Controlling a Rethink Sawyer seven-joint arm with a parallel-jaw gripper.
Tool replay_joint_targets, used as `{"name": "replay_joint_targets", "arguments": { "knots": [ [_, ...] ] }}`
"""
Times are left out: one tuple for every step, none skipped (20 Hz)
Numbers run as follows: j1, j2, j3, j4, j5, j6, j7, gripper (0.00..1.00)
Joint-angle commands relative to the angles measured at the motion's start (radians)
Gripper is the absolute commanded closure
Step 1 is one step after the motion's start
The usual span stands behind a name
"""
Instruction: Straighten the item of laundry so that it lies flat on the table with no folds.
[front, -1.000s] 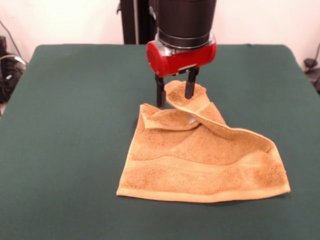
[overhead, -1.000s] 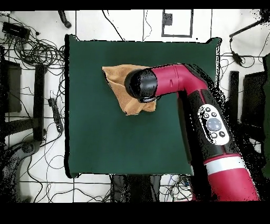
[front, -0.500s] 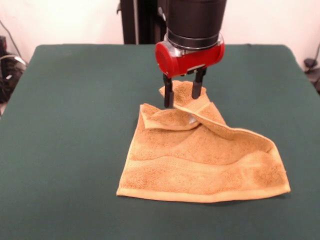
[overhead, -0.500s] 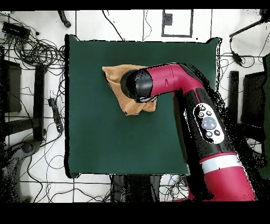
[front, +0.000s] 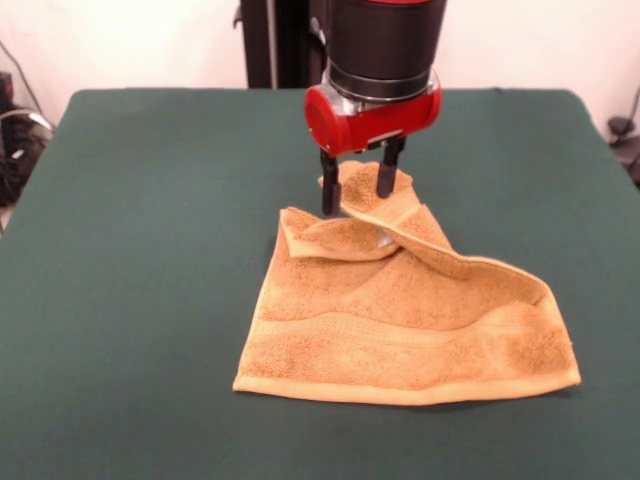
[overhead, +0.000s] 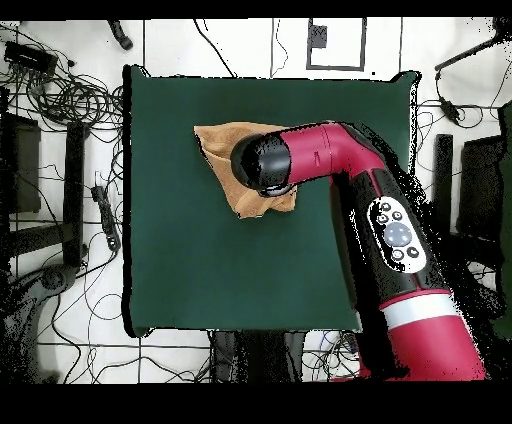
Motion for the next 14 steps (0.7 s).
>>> {"name": "replay_joint_targets", "arguments": {
  "knots": [
    [0.02,0.06,0.031,0.118,-0.039,-0.031,-0.124,0.0],
    [0.021,0.059,0.029,0.12,-0.041,-0.031,-0.123,0.0],
    [0.021,0.059,0.028,0.12,-0.043,-0.033,-0.121,0.0],
    [0.022,0.059,0.024,0.122,-0.044,-0.035,-0.114,0.0],
    [0.024,0.059,0.022,0.121,-0.045,-0.033,-0.112,0.0],
    [0.025,0.061,0.021,0.12,-0.048,-0.034,-0.112,0.0],
    [0.027,0.062,0.02,0.118,-0.05,-0.031,-0.112,0.0],
    [0.029,0.064,0.018,0.118,-0.051,-0.031,-0.108,0.0],
    [0.03,0.065,0.017,0.117,-0.052,-0.032,-0.104,0.0],
    [0.032,0.065,0.015,0.115,-0.053,-0.031,-0.101,0.0],
    [0.033,0.066,0.014,0.113,-0.054,-0.029,-0.099,0.0],
    [0.035,0.067,0.013,0.111,-0.057,-0.03,-0.099,0.0],
    [0.036,0.068,0.012,0.11,-0.059,-0.03,-0.098,0.0],
    [0.035,0.068,0.011,0.113,-0.061,-0.033,-0.096,0.0]
  ]
}}
